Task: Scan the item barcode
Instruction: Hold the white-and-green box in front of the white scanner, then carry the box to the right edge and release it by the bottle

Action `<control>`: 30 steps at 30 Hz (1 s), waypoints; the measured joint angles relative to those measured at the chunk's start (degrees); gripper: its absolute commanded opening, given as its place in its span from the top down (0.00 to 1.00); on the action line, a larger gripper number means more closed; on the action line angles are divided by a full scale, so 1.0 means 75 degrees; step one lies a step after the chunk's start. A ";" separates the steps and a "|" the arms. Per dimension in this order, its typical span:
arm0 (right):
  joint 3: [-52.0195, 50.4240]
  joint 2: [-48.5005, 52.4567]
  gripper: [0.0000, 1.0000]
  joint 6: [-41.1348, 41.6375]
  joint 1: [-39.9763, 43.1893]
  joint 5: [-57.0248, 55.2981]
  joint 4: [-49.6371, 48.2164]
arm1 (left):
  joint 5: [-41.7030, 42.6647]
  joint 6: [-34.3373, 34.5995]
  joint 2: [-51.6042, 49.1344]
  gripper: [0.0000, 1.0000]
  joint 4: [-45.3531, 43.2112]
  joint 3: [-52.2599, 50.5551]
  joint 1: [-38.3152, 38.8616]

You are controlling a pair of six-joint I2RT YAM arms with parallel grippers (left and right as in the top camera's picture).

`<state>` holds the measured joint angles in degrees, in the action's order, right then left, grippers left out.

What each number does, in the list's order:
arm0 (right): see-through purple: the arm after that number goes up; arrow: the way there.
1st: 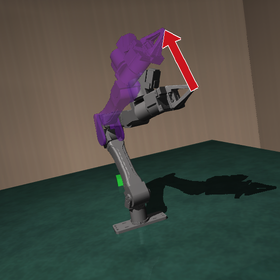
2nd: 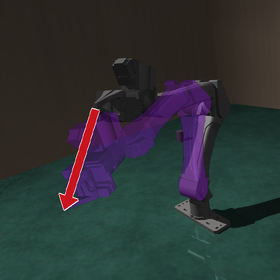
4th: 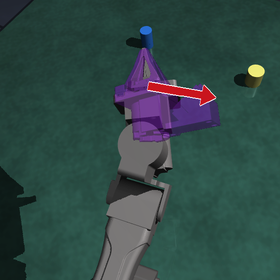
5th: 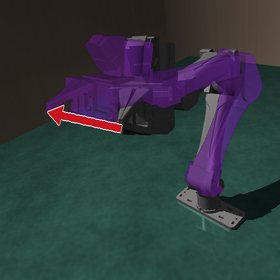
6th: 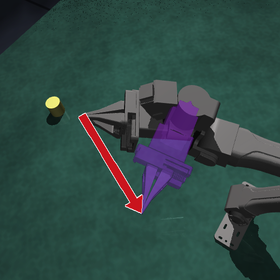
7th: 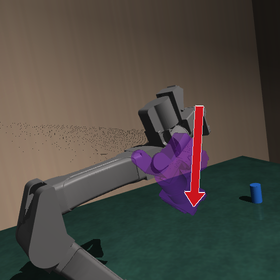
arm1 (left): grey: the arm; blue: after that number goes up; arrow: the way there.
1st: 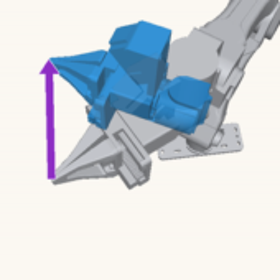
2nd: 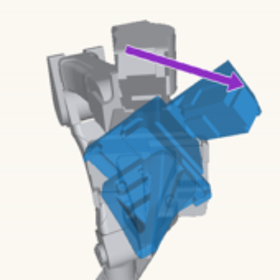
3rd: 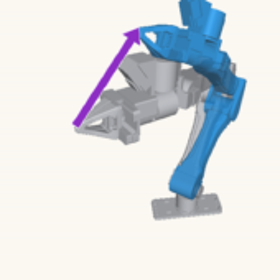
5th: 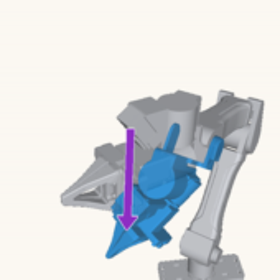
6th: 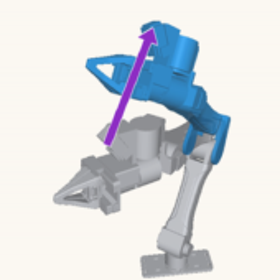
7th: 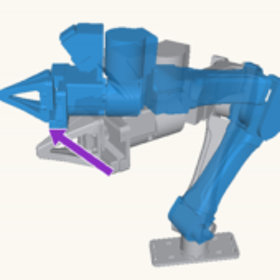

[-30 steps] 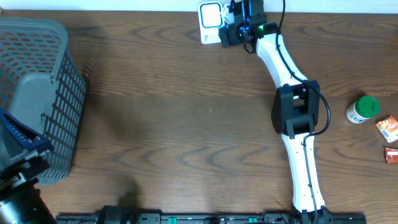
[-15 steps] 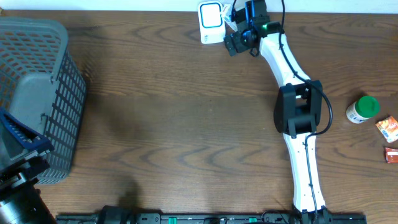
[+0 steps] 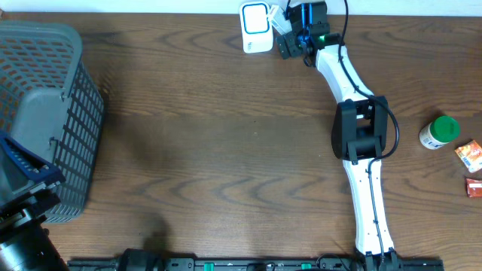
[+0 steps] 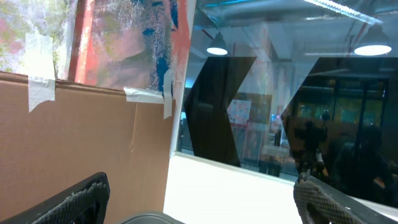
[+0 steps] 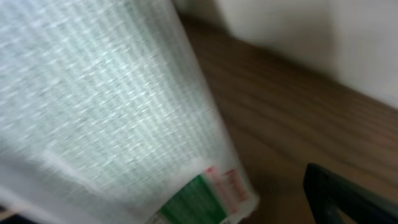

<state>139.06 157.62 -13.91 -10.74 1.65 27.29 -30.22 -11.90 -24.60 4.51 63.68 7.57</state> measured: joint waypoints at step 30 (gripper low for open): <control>0.0192 -0.2801 0.98 0.1329 0.0446 -0.0425 0.5027 | 0.0003 0.0000 0.0000 0.05 -0.0003 0.0000 0.0000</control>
<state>140.51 136.62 -3.95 -7.40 -1.54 64.99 -30.20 -11.90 -24.60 4.49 63.68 7.57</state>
